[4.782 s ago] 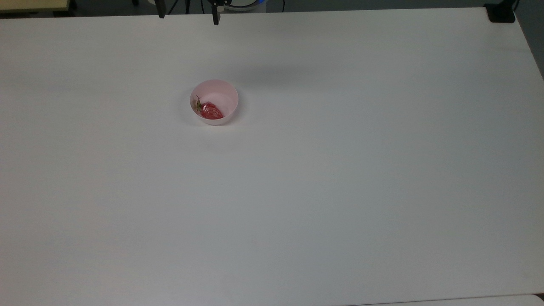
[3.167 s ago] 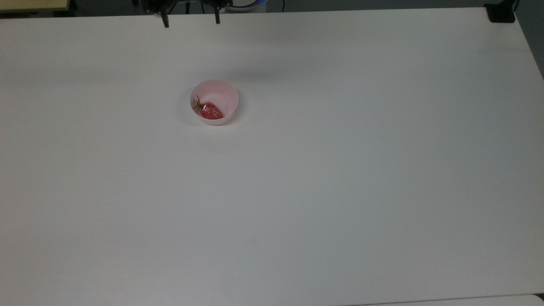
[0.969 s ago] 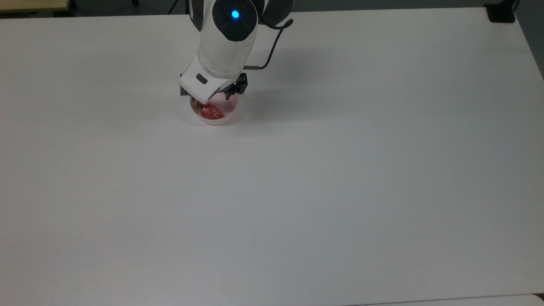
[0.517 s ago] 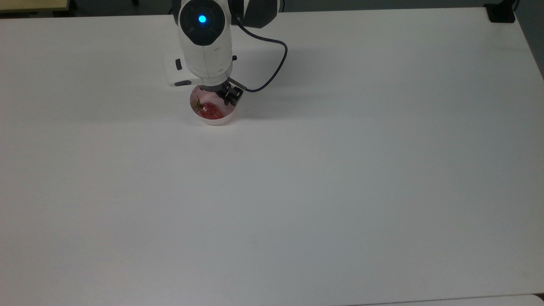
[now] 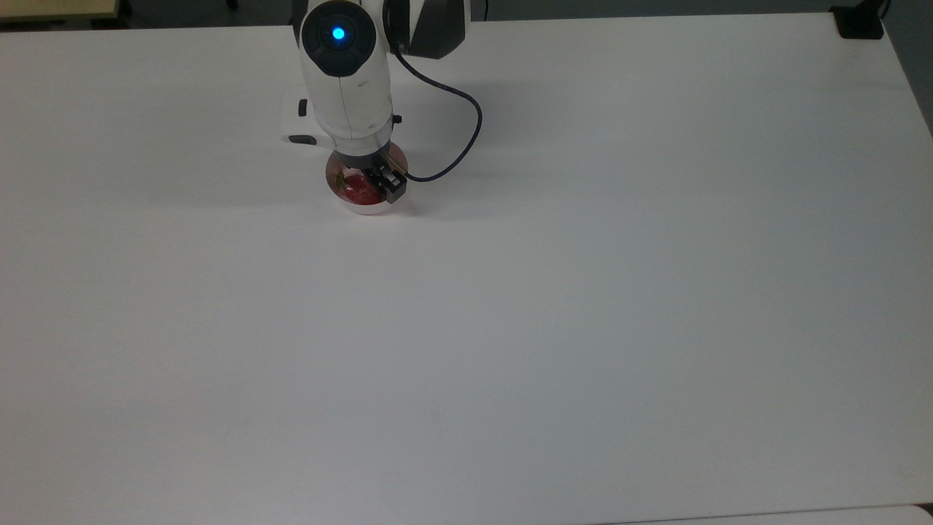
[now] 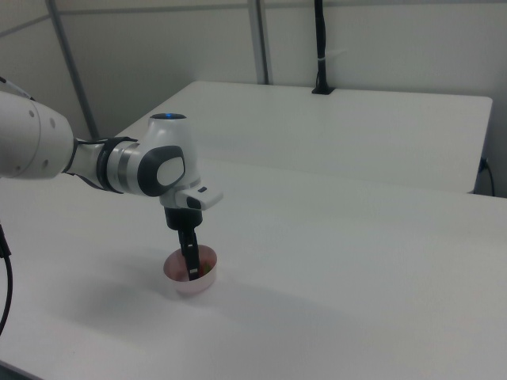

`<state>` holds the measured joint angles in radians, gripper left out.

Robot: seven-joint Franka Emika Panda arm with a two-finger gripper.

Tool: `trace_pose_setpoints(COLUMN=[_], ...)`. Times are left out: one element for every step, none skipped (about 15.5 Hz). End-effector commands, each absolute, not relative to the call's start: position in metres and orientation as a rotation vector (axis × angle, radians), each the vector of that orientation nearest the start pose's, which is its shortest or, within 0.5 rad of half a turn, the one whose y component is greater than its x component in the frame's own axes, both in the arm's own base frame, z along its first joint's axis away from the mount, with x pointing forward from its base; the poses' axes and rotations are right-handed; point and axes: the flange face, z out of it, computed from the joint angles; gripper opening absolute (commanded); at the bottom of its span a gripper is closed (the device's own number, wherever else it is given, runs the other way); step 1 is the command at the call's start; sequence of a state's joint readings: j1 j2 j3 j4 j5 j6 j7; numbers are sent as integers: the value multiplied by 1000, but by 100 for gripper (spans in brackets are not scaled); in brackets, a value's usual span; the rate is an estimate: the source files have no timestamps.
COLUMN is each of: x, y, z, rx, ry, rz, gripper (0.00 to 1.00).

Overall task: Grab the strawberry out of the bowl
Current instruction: 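Lower the gripper into the bowl around the red strawberry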

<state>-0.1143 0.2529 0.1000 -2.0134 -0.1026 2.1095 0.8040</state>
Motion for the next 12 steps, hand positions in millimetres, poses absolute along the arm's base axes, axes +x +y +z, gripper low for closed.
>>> trace_pose_setpoints(x=[570, 570, 570, 570, 571, 571, 571, 572, 571, 572, 572, 572], y=[-10, -10, -11, -12, -12, -13, -13, -13, -13, -12, -12, -12], z=[311, 309, 308, 308, 311, 312, 313, 315, 317, 320, 323, 327], rx=[-2998, -2999, -2998, -2997, -2996, -2996, -2997, -2999, -2999, -3001, -3004, -3007], ry=[1223, 1224, 1226, 1228, 1228, 1229, 1227, 1220, 1218, 1214, 1203, 1193], rz=[186, 193, 196, 193, 186, 181, 181, 176, 174, 169, 165, 155], gripper=[69, 63, 55, 48, 42, 37, 33, 32, 31, 30, 28, 27])
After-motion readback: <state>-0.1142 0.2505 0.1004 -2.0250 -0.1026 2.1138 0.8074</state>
